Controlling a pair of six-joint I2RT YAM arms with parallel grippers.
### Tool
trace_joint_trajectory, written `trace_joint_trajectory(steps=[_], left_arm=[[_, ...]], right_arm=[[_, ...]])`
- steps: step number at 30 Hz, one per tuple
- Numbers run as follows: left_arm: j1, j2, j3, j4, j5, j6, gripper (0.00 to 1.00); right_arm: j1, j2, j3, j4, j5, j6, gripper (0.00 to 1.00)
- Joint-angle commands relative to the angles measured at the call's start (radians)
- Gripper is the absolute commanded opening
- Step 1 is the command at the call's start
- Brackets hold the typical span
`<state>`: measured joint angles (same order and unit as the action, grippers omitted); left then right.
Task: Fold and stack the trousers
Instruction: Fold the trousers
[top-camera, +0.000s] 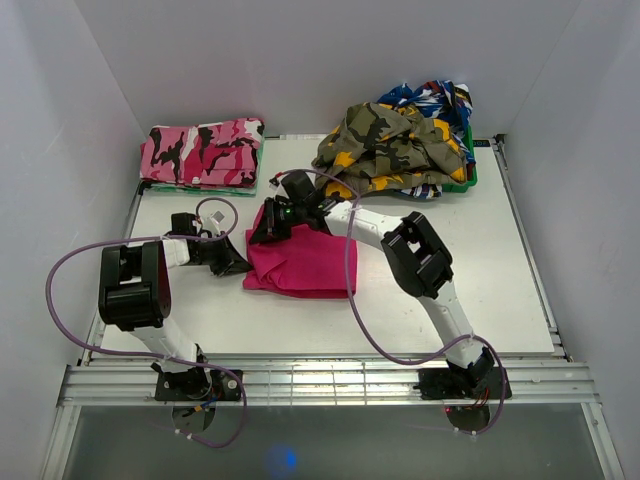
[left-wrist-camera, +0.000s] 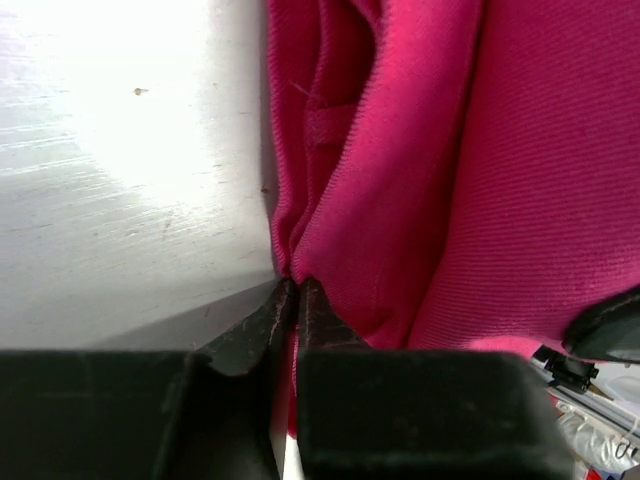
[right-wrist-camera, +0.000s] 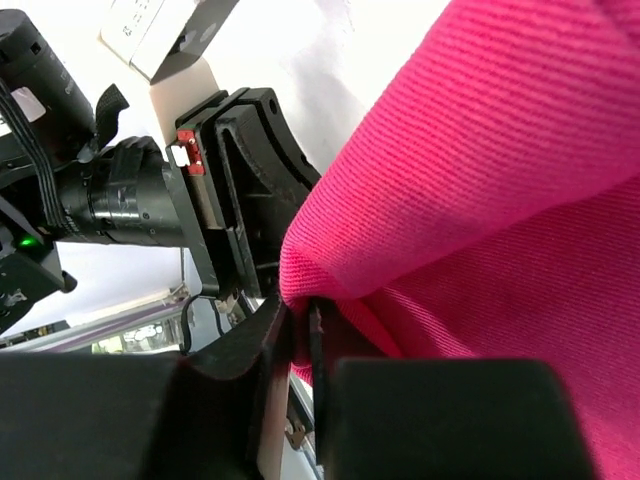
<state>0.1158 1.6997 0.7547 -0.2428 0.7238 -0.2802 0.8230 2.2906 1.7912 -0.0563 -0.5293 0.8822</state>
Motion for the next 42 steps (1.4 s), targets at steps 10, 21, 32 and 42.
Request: trace_joint_trajectory(steps=[10, 21, 32, 42], left_arm=[[0.134, -0.08, 0.118, -0.288, -0.291, 0.156, 0.52], [0.174, -0.351, 0.265, -0.443, 0.138, 0.478, 0.5], [-0.011, -0.134, 0.1, -0.319, 0.365, 0.266, 0.41], [0.047, 0.308, 0.106, -0.317, 0.161, 0.188, 0.25]], right_arm=[[-0.018, -0.152, -0.036, 0.088, -0.098, -0.057, 0.89], [-0.251, -0.486, -0.292, -0.27, -0.374, -0.659, 0.68], [-0.326, -0.441, -0.709, -0.134, -0.525, -0.636, 0.62], [-0.392, -0.324, -0.876, -0.051, -0.376, -0.525, 0.62]])
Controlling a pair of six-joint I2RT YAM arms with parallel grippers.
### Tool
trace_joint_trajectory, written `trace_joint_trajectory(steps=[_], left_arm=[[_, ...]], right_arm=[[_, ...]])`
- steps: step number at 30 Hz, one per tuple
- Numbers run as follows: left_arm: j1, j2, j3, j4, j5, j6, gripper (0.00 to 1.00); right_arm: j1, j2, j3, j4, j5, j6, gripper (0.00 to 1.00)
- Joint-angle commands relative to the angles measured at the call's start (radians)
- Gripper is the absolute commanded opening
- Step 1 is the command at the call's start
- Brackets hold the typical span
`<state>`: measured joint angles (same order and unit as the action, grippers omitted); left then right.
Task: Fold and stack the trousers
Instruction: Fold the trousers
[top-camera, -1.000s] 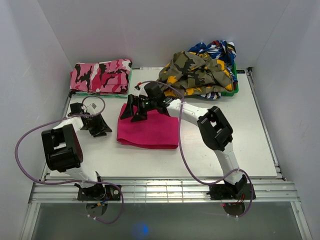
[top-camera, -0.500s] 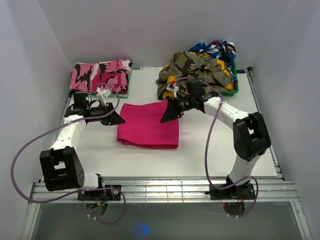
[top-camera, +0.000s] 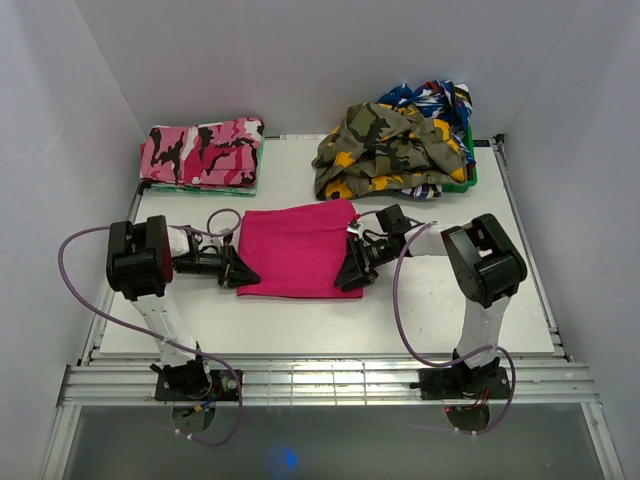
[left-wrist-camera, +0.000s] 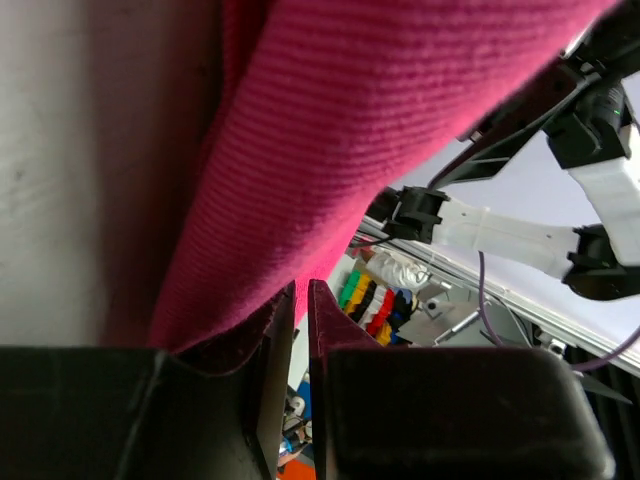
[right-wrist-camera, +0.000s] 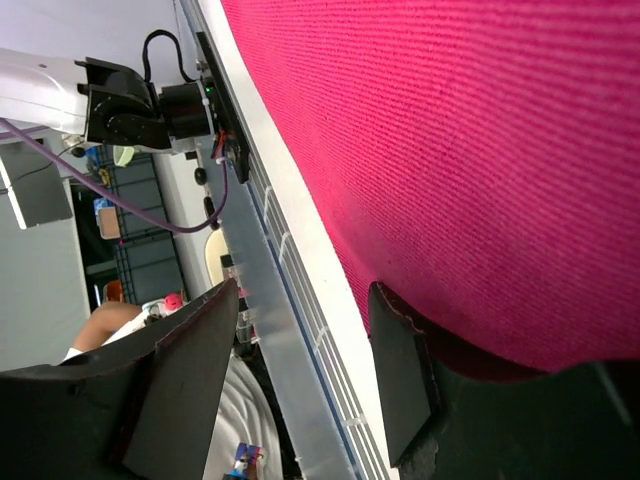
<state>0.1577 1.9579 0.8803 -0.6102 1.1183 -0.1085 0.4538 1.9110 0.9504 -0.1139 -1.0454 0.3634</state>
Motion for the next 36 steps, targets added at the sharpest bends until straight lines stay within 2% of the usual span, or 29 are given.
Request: trace_joint_trajectory(steps=[1, 5, 9, 12, 14, 18, 23, 27, 31, 36], left_arm=[[0.003, 0.05, -0.023, 0.058, -0.233, 0.015, 0.25], [0.003, -0.037, -0.029, 0.055, -0.18, 0.055, 0.3], [0.005, -0.262, 0.015, 0.01, -0.078, 0.187, 0.36], [0.003, -0.359, 0.045, 0.071, -0.025, 0.167, 0.43], [0.002, -0.399, 0.051, 0.194, -0.005, 0.057, 0.46], [-0.004, -0.295, 0.078, 0.364, -0.006, -0.127, 0.48], [-0.006, -0.102, 0.112, 0.564, -0.049, -0.285, 0.47], [-0.007, 0.016, 0.154, 0.647, -0.069, -0.316, 0.46], [-0.003, 0.108, 0.204, 0.649, -0.101, -0.312, 0.45], [-0.001, 0.139, 0.298, 0.58, -0.137, -0.255, 0.44]], right_arm=[[-0.021, 0.06, -0.023, -0.001, 0.14, -0.01, 0.62], [-0.02, 0.01, 0.069, -0.111, 0.122, -0.096, 0.63], [-0.029, -0.148, 0.122, -0.135, 0.139, -0.187, 0.69], [-0.05, -0.213, 0.203, -0.124, 0.159, -0.214, 0.74], [-0.069, -0.181, 0.293, -0.121, 0.168, -0.216, 0.75], [-0.083, -0.054, 0.413, -0.066, 0.136, -0.146, 0.75], [-0.083, 0.134, 0.459, 0.147, 0.116, -0.008, 0.72], [-0.084, 0.243, 0.481, 0.262, 0.131, 0.046, 0.67], [-0.093, 0.338, 0.502, 0.336, 0.179, 0.077, 0.66], [-0.101, 0.327, 0.533, 0.361, 0.171, 0.115, 0.67]])
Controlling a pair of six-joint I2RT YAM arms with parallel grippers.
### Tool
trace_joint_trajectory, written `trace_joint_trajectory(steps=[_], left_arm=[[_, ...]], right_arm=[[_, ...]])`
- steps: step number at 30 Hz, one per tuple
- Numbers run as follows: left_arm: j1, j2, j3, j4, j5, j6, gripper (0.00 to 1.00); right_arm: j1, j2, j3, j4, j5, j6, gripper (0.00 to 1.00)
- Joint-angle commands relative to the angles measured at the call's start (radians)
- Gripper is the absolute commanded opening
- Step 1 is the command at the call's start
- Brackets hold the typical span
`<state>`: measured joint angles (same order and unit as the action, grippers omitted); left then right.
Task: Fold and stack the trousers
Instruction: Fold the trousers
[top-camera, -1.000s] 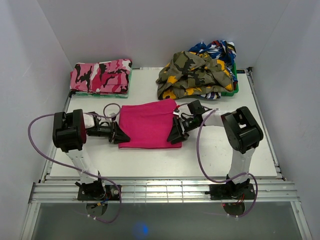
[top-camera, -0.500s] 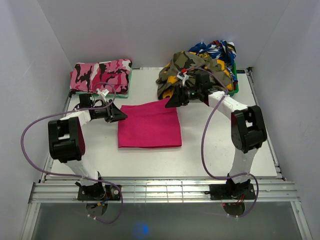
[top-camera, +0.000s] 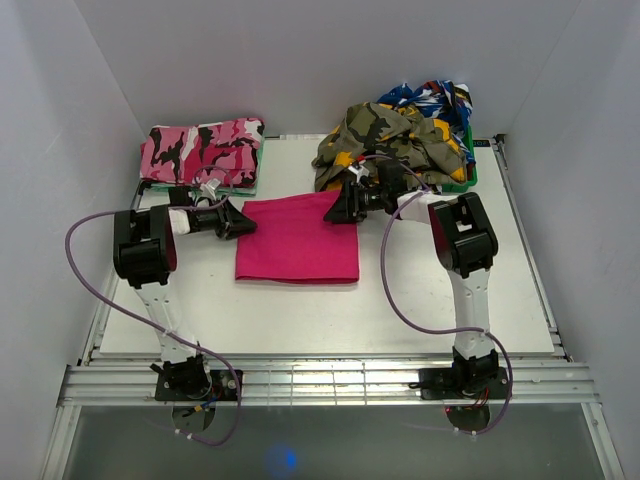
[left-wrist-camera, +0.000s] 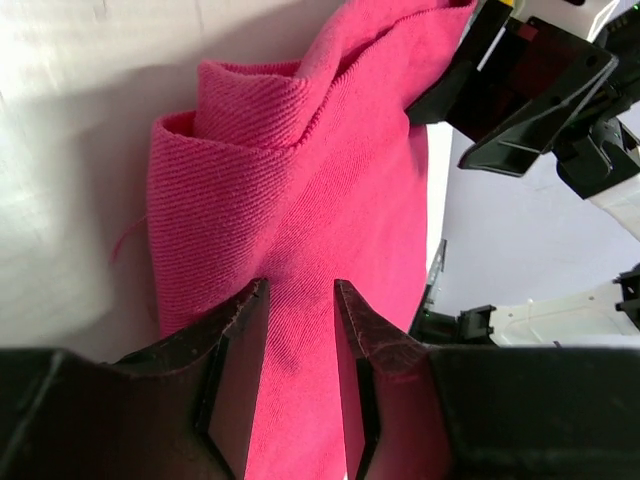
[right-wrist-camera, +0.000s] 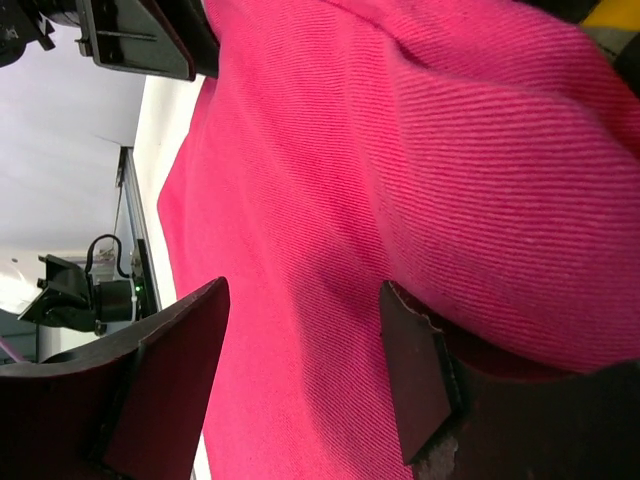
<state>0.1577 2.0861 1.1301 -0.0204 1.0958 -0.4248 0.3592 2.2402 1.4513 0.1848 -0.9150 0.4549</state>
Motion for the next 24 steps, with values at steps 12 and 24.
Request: trace_joint_trajectory(steps=[12, 24], left_arm=[[0.039, -0.443, -0.036, -0.398, -0.353, 0.23, 0.9], [0.036, -0.531, -0.345, -0.46, -0.516, 0.138, 0.88]], right_arm=[[-0.052, -0.477, -0.207, -0.145, 0.105, -0.06, 0.9], [-0.082, -0.51, -0.491, -0.334, 0.211, -0.047, 0.9]])
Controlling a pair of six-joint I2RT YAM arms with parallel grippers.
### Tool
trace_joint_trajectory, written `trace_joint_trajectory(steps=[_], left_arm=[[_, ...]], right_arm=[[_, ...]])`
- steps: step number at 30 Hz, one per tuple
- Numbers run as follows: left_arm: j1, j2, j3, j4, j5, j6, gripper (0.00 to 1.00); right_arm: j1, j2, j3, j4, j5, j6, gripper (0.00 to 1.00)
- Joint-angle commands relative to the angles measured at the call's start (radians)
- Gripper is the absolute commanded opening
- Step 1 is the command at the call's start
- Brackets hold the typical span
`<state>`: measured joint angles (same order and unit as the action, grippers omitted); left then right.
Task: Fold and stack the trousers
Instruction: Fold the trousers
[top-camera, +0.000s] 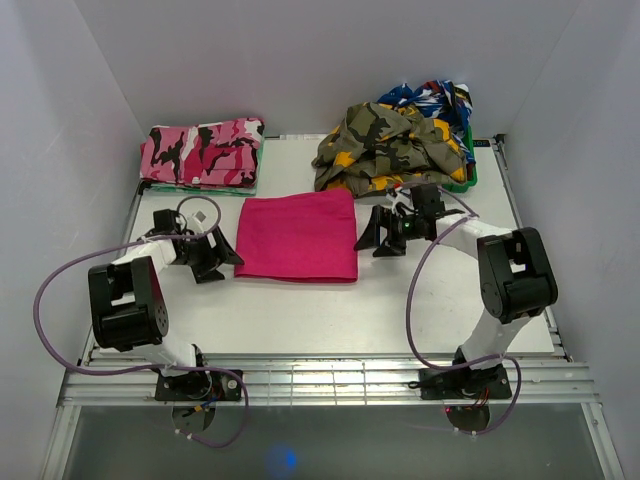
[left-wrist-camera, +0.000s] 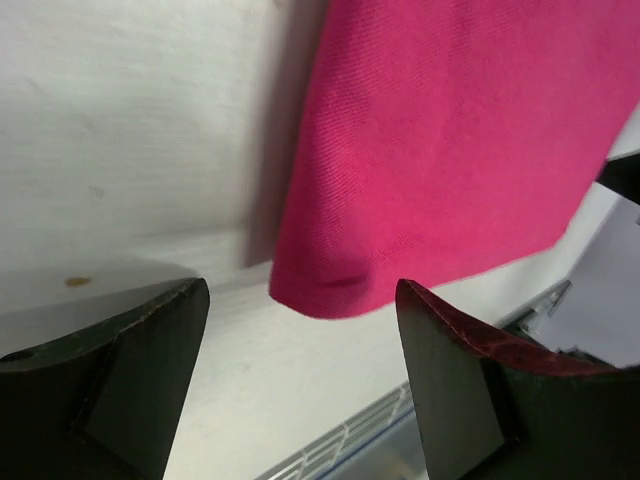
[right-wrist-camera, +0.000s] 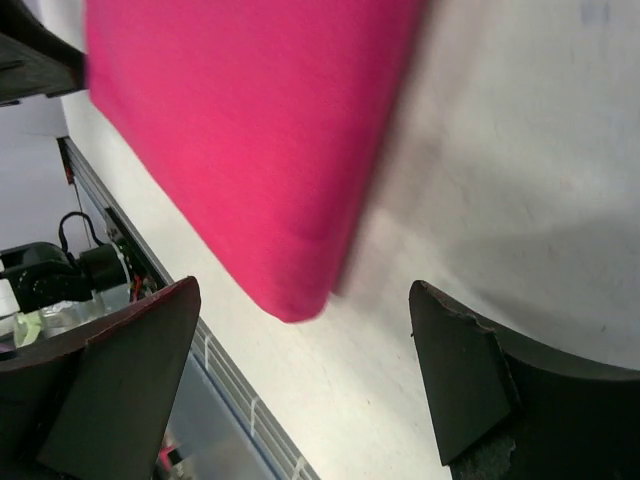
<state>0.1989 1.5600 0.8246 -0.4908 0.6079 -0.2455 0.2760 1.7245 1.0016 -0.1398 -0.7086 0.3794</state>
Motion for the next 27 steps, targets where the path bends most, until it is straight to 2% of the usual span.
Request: trace_joint_trajectory(steps=[1, 3, 4, 6, 8, 9, 10, 12, 13, 14, 17, 19, 21, 22, 27], left_arm=[[-0.006, 0.003, -0.051, 0.029, -0.014, -0.047, 0.87], [-0.007, 0.023, -0.084, 0.067, 0.007, -0.076, 0.86], [-0.007, 0.031, -0.088, 0.075, 0.009, -0.081, 0.85], [-0.006, 0.044, -0.093, 0.08, 0.013, -0.086, 0.85], [0.0, 0.046, -0.094, 0.086, 0.016, -0.093, 0.85], [0.005, 0.043, -0.093, 0.093, 0.023, -0.098, 0.85], [0.017, 0.04, -0.091, 0.1, 0.038, -0.109, 0.85], [0.027, 0.041, -0.079, 0.101, 0.052, -0.118, 0.86], [0.036, 0.046, -0.074, 0.1, 0.058, -0.127, 0.87], [0.04, 0.046, -0.071, 0.098, 0.072, -0.132, 0.88], [0.056, 0.028, -0.073, 0.098, 0.085, -0.15, 0.91], [0.065, 0.015, -0.085, 0.104, 0.085, -0.156, 0.92], [0.069, 0.003, -0.094, 0.106, 0.095, -0.164, 0.93], [0.077, 0.002, -0.1, 0.106, 0.098, -0.166, 0.93], [0.119, 0.006, -0.102, 0.115, 0.125, -0.187, 0.94]], right_arm=[[0.005, 0.015, -0.047, 0.002, 0.0, 0.035, 0.9], [0.009, 0.047, -0.016, -0.026, 0.007, 0.012, 0.9], [0.015, 0.044, 0.003, -0.043, 0.027, -0.05, 0.9], [0.023, -0.028, 0.025, -0.022, 0.114, -0.108, 0.9], [0.063, -0.112, 0.086, -0.014, 0.197, -0.271, 0.9], [0.086, -0.134, 0.115, -0.027, 0.293, -0.343, 0.9], [0.129, -0.15, 0.159, -0.027, 0.319, -0.475, 0.9], [0.181, -0.175, 0.19, -0.02, 0.36, -0.589, 0.9], [0.251, -0.175, 0.206, -0.038, 0.373, -0.64, 0.9], [0.296, -0.16, 0.244, -0.05, 0.391, -0.743, 0.9], [0.481, -0.116, 0.294, -0.054, 0.46, -0.902, 0.9], [0.613, -0.083, 0.304, -0.018, 0.53, -0.97, 0.9], [0.687, -0.005, 0.324, 0.045, 0.605, -1.04, 0.91], [0.736, 0.022, 0.339, 0.061, 0.616, -1.048, 0.92], [0.83, 0.204, 0.393, 0.216, 0.763, -1.071, 0.93]])
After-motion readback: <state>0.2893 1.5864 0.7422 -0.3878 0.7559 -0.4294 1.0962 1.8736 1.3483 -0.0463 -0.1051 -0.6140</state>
